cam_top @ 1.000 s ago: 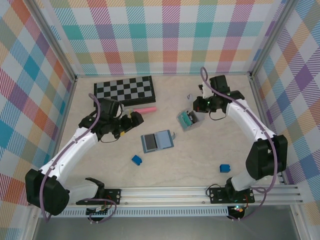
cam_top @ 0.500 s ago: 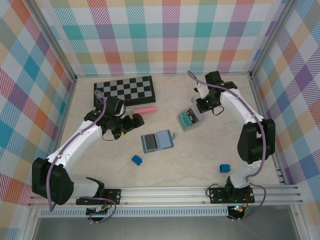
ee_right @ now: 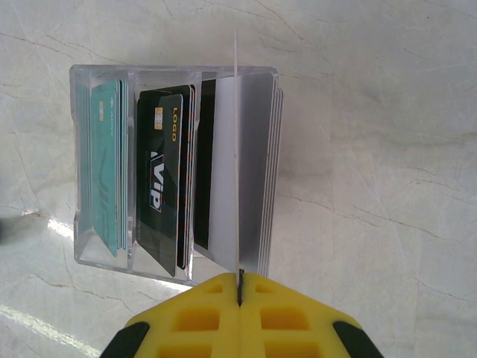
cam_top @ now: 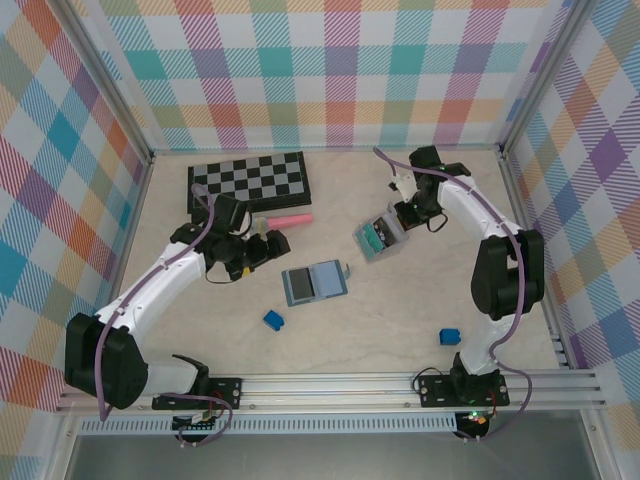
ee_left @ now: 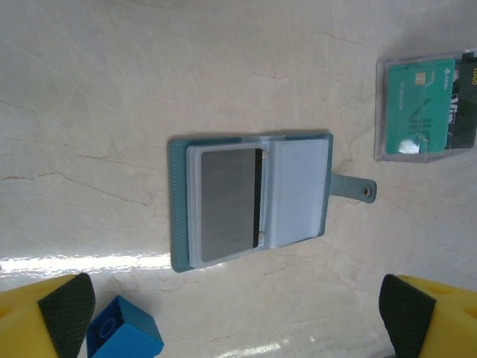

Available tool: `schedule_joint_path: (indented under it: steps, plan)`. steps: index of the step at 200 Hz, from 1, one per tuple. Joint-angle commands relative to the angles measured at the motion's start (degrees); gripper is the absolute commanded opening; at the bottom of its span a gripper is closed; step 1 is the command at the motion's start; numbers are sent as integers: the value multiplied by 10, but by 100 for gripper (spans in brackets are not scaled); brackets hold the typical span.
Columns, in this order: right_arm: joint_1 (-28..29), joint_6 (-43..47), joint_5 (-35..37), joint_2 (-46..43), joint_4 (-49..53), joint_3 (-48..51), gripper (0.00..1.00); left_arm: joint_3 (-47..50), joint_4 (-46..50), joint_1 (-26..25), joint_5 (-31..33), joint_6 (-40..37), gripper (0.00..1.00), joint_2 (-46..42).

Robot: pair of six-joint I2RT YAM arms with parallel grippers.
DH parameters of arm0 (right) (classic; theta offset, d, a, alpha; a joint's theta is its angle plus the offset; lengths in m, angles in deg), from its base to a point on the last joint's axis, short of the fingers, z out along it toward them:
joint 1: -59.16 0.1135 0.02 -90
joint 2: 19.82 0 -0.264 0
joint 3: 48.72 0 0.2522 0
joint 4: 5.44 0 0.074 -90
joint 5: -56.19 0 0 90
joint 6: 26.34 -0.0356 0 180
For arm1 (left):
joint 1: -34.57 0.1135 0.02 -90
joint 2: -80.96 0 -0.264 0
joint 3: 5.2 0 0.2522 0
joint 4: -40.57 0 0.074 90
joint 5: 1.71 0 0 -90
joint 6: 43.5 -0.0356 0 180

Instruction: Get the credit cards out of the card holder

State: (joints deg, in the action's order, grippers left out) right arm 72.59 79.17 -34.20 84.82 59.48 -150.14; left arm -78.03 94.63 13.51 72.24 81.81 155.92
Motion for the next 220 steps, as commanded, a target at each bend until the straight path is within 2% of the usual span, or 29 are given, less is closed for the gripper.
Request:
schedule_joint_path:
  steps: [1, 39, 82, 106, 119, 146, 180, 220]
  plan:
    - [-4, -6, -8, 5, 17, -1, 2, 6, -12, 11, -22, 4, 100, 2]
    - [-4, -20, -15, 10, 33, -14, 22, 8, -6, 11, -25, -2, 100, -3]
    - [-4, -39, -21, -41, 25, -19, 29, 21, -13, 11, -27, 6, 100, -13]
    - [-3, -93, -43, -82, 17, -12, 37, 30, -26, 11, -39, 14, 100, -16]
    - [5, -165, -44, -101, 21, -8, 41, 37, -38, 11, -50, 18, 100, -19]
    - [50, -250, -47, -144, 7, 42, 47, 46, -61, 8, -70, 24, 100, -20]
    - [110, -351, -98, -171, -22, 109, 50, 48, -66, 0, -68, 30, 100, -9]
    - [226, -429, -62, -131, -56, 143, 49, 49, -73, -12, -51, 53, 95, 20]
